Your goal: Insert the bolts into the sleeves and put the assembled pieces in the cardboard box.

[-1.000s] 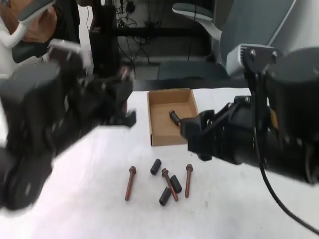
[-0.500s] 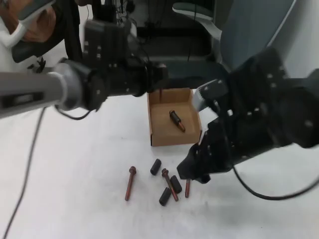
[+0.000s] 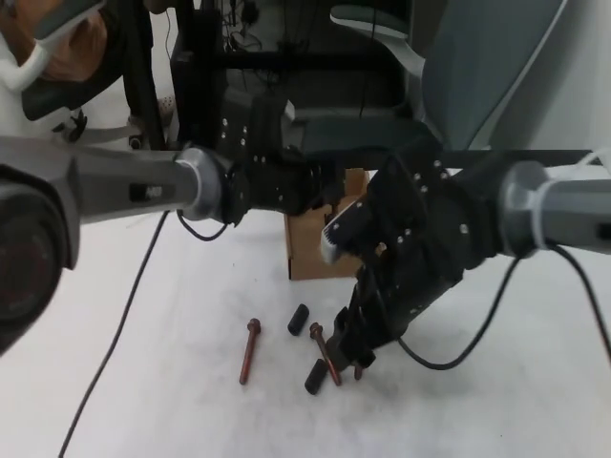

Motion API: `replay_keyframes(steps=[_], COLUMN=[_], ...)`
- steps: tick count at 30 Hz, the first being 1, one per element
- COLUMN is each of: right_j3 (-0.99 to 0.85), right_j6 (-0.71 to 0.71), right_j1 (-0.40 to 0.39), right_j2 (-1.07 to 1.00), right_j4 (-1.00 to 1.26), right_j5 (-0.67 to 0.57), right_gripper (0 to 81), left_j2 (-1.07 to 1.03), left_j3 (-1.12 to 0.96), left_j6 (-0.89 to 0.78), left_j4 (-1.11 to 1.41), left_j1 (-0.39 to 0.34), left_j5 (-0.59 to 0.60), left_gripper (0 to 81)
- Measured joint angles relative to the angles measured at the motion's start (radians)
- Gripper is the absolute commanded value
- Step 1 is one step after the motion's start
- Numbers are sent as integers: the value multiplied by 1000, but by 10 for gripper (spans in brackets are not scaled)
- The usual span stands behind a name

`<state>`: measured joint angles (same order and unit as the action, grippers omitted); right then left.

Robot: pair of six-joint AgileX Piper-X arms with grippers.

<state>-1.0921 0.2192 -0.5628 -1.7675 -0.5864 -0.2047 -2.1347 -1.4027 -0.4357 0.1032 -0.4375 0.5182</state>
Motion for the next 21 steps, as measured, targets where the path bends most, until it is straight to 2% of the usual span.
replay_keyframes(steps=[1, 4, 6, 15, 21], right_j3=[-5, -17, -20, -25, -28], right_j6=[8, 30, 42, 56, 56], right_j1=[0, 0, 0, 0, 0], right_j2=[-13, -42, -52, -53, -63], right_j4=[0, -5, -5, 36, 40], right_j5=[8, 40, 50, 49, 49], right_gripper=[563, 426, 386, 396, 396], left_j2=[0, 0, 0, 39, 96], left_j3=[0, -4, -10, -10, -10], left_j6=[6, 10, 10, 10, 14], left_j4=[8, 54, 72, 82, 64], left_j1=[0, 0, 0, 10, 69], left_j5=[0, 0, 0, 67, 100], left_gripper=[700, 700, 700, 700, 700])
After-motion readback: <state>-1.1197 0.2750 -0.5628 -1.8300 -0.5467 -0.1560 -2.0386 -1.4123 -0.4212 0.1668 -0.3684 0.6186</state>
